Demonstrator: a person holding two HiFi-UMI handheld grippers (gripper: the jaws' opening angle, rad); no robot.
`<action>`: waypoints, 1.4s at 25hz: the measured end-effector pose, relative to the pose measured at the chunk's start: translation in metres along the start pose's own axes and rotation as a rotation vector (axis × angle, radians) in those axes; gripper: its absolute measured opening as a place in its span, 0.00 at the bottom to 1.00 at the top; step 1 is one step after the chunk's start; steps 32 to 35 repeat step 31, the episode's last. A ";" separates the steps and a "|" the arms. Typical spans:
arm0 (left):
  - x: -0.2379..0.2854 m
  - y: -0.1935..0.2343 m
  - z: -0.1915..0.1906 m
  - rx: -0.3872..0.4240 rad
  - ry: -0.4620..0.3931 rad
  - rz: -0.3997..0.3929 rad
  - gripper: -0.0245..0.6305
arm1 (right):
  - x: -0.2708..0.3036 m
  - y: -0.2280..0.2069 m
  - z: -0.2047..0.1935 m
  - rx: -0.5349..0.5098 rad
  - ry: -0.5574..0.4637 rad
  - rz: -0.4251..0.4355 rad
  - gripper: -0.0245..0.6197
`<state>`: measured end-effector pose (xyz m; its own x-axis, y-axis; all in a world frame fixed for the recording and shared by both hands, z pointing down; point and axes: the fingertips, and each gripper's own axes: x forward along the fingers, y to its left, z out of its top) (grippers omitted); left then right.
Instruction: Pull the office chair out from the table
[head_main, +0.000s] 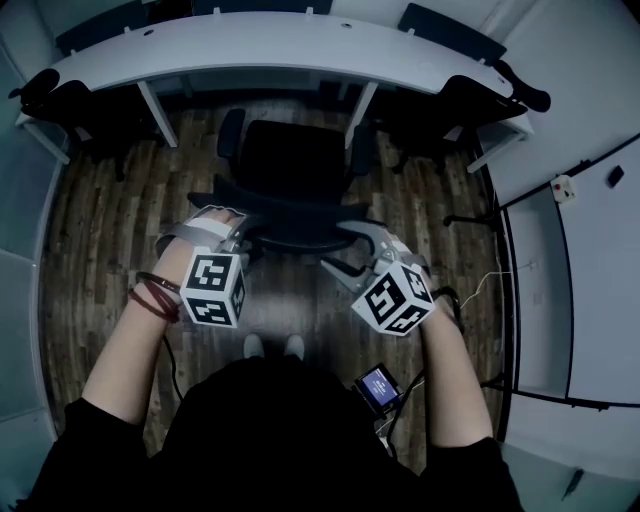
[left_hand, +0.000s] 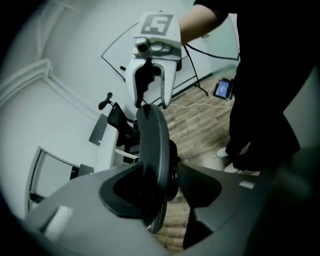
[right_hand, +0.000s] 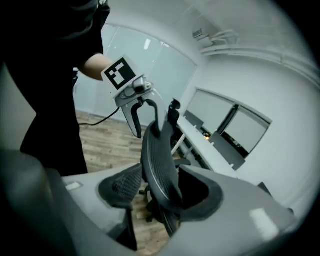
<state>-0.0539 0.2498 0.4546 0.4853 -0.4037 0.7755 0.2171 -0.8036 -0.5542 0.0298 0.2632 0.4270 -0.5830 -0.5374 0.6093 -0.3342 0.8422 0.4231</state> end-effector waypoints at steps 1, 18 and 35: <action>-0.017 0.009 0.008 -0.074 -0.054 0.040 0.32 | -0.013 -0.004 0.007 0.046 -0.042 -0.033 0.39; -0.133 0.078 0.052 -1.232 -0.897 0.168 0.05 | -0.154 -0.041 0.049 0.558 -0.457 -0.223 0.04; -0.119 0.064 0.079 -1.153 -0.886 0.075 0.05 | -0.152 -0.018 0.051 0.549 -0.426 -0.268 0.04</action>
